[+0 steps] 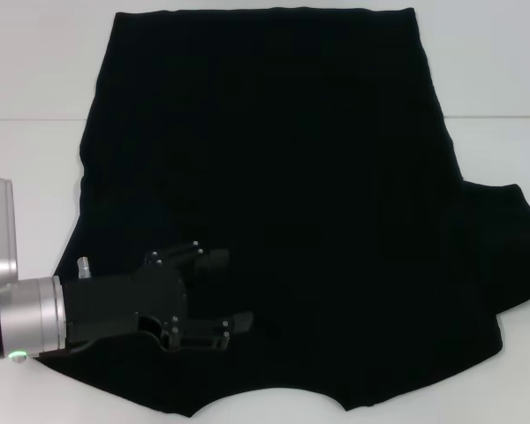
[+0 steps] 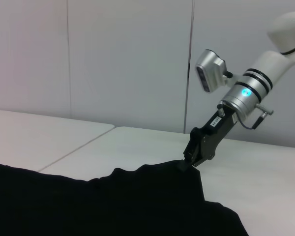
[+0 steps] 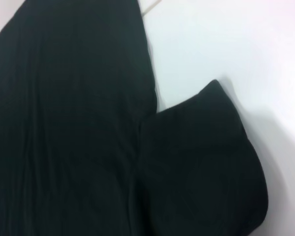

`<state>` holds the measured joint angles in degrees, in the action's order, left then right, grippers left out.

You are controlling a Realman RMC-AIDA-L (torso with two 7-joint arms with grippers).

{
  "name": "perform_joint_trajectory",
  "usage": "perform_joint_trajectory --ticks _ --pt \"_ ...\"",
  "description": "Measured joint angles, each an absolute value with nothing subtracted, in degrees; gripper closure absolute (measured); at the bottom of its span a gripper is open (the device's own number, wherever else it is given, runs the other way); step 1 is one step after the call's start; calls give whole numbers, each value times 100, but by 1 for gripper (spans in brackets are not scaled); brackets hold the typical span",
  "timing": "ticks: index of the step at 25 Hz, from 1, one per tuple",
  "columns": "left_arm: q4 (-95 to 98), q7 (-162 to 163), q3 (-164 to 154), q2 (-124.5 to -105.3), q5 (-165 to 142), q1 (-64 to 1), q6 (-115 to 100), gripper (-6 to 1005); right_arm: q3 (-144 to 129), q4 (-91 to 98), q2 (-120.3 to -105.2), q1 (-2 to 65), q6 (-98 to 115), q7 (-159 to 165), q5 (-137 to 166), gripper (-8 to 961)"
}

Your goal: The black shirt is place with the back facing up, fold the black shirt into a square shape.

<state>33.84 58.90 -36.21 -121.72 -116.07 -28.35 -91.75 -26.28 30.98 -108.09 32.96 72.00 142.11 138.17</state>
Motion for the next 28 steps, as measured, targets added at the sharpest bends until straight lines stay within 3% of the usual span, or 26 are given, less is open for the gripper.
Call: perform_joint_trajectory --ticks 16,28 --pt "3384 6035 -3655 -12230 -11583 -2823 -9261 80 -2289 3297 -10780 3054 7124 13596 13736 933" --pt "3319 6058 -3631 -12235 -11583 -2822 -9264 80 -2379 3273 -10963 3463 6679 13209 13734 930"
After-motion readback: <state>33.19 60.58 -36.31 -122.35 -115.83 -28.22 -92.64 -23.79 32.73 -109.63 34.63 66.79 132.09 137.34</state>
